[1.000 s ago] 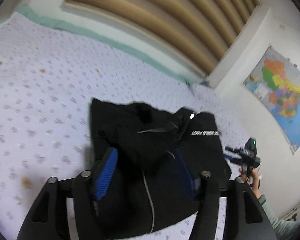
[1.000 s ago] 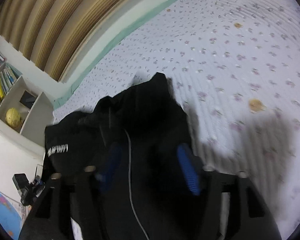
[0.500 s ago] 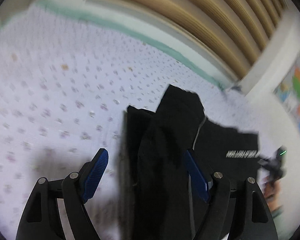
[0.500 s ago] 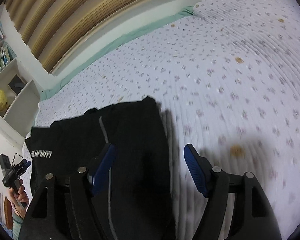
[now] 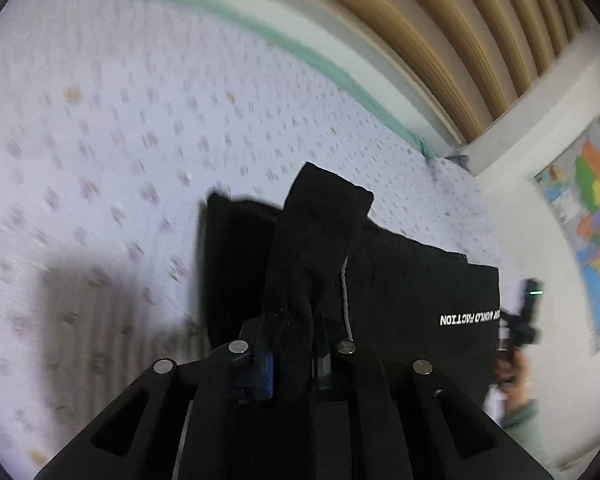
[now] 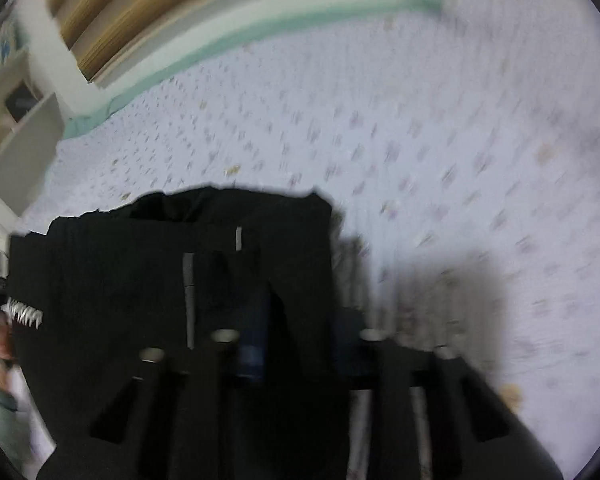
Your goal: Fold large clothes
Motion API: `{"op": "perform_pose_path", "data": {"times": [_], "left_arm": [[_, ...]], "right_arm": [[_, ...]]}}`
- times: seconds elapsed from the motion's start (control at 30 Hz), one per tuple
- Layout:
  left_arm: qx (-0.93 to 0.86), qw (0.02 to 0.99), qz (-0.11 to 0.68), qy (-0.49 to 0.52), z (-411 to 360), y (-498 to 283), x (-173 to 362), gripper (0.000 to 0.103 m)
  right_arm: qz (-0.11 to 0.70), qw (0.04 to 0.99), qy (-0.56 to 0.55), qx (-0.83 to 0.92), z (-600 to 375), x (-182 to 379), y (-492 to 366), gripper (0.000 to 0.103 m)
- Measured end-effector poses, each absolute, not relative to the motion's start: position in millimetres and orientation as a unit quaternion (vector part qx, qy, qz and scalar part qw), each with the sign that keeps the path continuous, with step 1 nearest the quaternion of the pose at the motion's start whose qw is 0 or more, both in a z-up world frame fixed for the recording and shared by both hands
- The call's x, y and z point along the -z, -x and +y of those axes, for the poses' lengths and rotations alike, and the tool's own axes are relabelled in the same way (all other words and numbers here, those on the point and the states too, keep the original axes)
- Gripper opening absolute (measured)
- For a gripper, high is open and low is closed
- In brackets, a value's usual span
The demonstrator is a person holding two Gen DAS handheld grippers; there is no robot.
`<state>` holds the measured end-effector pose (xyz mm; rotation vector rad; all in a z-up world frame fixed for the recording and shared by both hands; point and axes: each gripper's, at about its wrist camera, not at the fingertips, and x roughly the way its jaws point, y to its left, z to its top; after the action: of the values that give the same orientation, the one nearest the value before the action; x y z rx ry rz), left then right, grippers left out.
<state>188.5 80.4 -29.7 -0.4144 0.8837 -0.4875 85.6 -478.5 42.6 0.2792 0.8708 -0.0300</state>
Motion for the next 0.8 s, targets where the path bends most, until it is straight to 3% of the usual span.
{"op": "perform_pose_path", "data": {"times": [0.27, 0.4, 0.63, 0.73, 0.8], "left_arm": [[0.197, 0.907, 0.322, 0.188, 76, -168, -63, 0.009], [0.160, 0.910, 0.331, 0.190, 76, -198, -62, 0.009], [0.100, 0.869, 0.449, 0.183, 67, -256, 31, 0.010], [0.113, 0.832, 0.499, 0.217, 69, -273, 77, 0.021], [0.120, 0.832, 0.488, 0.233, 72, -272, 81, 0.023]], "right_arm": [[0.314, 0.941, -0.040, 0.120, -444, -147, -57, 0.014], [0.300, 0.938, -0.052, 0.166, -442, -170, -94, 0.014], [0.407, 0.885, -0.075, 0.213, -453, -81, -176, 0.014], [0.472, 0.855, -0.088, 0.199, -460, -18, -194, 0.016], [0.473, 0.854, -0.087, 0.197, -460, 1, -195, 0.022]]}}
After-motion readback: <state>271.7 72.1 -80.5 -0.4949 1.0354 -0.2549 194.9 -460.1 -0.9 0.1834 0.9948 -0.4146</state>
